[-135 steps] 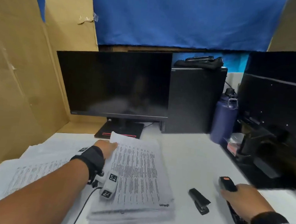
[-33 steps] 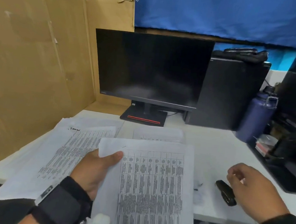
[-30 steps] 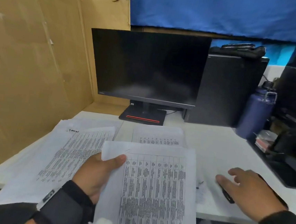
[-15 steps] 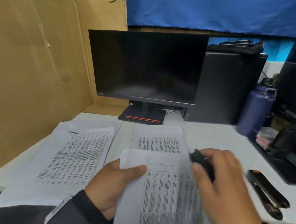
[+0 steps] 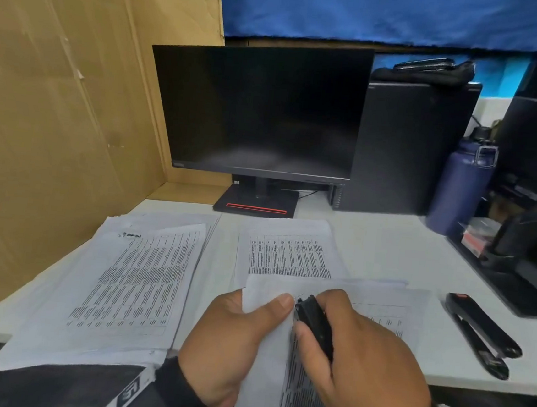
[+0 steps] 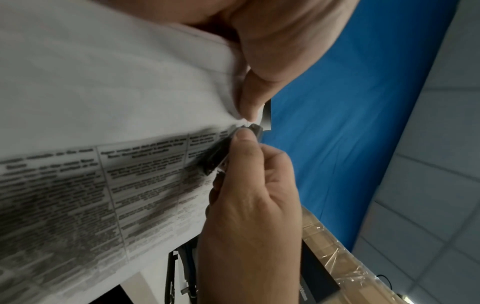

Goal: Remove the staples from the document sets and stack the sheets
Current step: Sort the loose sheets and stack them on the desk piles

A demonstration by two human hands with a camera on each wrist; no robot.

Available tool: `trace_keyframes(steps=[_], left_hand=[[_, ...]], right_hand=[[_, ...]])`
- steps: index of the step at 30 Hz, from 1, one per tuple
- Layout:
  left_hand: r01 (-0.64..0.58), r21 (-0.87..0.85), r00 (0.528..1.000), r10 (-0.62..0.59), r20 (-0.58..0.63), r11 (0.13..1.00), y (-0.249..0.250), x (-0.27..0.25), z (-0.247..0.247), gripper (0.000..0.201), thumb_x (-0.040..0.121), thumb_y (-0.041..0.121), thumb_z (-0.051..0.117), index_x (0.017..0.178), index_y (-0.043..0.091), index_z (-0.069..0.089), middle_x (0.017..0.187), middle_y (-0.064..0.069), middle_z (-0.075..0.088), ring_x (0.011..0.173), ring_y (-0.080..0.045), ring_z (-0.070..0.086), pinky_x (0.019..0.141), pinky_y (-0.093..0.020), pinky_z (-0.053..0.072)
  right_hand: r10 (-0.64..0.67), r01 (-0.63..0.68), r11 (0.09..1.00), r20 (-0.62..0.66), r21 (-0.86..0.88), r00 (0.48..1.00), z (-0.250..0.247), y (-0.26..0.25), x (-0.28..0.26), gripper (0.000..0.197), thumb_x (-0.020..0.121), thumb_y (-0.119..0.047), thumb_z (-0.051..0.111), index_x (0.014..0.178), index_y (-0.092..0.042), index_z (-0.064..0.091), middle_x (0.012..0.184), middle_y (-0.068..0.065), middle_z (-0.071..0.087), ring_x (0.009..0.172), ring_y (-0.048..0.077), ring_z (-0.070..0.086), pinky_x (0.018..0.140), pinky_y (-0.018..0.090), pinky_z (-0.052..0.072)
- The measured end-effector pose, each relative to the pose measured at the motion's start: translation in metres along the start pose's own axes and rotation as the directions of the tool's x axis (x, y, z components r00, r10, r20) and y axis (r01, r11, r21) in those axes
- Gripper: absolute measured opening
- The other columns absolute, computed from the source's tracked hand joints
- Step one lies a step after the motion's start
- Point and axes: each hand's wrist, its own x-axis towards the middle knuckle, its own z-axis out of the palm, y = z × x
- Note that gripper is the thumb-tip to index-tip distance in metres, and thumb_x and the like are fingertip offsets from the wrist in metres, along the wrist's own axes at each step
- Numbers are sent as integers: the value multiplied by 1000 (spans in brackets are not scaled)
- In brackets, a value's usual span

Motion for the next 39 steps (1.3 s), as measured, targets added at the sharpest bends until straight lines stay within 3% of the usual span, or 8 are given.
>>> trace_keyframes(steps=[4,8,13,18,26,31,34,39], left_hand=[[-71,52,997,70,21,996,-4,-1,0,17,85,10,71,98,5,81,101,-24,79,95,-42,76,85,-46,62],[-89,81,994,84,68,993,-5,0,-3,19,84,12,80,102,5,81,104,-24,78,101,-44,75,92,-49,61],[-94,78,992,87,87,992,-9,1,-5,17,84,9,76,100,4,81,103,-24,78,98,-41,76,87,-45,62],[-102,39,986,96,138,994,-12,3,-7,38,82,21,77,97,-14,71,99,-37,72,92,-43,71,95,-52,55],[-92,54,995,89,50,994,-8,0,1,25,85,26,76,99,5,81,104,-22,79,101,-39,76,99,-51,57],[-134,116,991,129,45,984,-17,0,3,27,81,31,73,99,15,82,102,-16,80,100,-36,77,99,-54,57],[-157,93,987,153,52,983,-15,0,2,27,81,27,73,101,11,82,104,-18,80,100,-36,76,95,-49,58],[-105,13,991,103,86,994,-15,4,-4,31,83,23,73,105,2,79,109,-25,77,103,-40,75,92,-46,58]], right_hand=[[-7,5,999,-58,-39,998,1,-1,-3,28,88,-53,45,87,-25,48,49,-11,44,36,12,43,36,27,22],[-27,15,995,-126,-96,992,6,1,-3,29,87,-50,45,83,-22,51,49,-8,47,36,16,47,40,26,19],[-113,90,987,-175,-134,978,10,4,-3,28,89,-45,46,81,-19,54,53,-7,48,38,18,46,48,25,20],[-94,84,995,-183,-61,979,11,5,-2,25,89,-46,44,91,-21,46,51,-7,48,40,15,47,48,24,19],[-183,165,982,-280,-88,942,13,6,-3,27,89,-44,49,95,-18,47,57,-3,53,46,23,50,44,32,40],[-48,61,996,-178,69,983,12,10,-6,38,100,-55,28,100,-22,46,52,-8,53,41,18,51,45,24,26],[24,0,979,-114,205,993,13,9,-6,42,98,-66,21,103,-29,42,50,-11,48,41,15,53,36,29,36],[59,-32,933,-66,358,996,21,14,-6,47,85,-83,14,103,-44,35,62,-9,61,56,12,61,51,37,49]])
